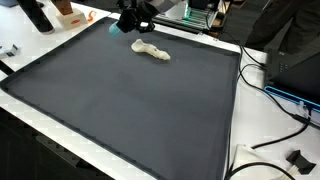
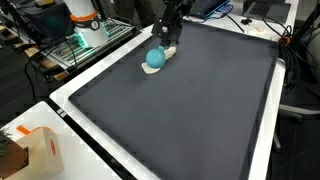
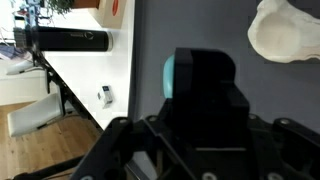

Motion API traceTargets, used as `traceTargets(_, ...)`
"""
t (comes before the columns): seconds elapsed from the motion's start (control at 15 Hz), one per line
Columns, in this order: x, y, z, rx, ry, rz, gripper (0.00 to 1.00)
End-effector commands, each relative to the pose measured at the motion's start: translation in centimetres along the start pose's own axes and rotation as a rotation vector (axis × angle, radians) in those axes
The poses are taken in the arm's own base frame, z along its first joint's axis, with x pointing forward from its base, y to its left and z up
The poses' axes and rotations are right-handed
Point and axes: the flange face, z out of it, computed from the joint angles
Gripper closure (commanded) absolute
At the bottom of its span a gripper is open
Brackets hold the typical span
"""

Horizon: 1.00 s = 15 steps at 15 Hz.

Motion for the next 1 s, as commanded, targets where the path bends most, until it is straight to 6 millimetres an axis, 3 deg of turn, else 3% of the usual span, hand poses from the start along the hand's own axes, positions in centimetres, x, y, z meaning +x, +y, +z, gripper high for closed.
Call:
traceTargets(0.0,-1.8,2.7,-2.4,0.107,0.120,-0.055,0.75)
traceTargets(0.53,-4.2,7.5,-7.7,0.375,0.345,-0.095,0.75)
traceTargets(0.93,-5.8,10.6,-9.7,0.643,0.458,-0.078,0.75)
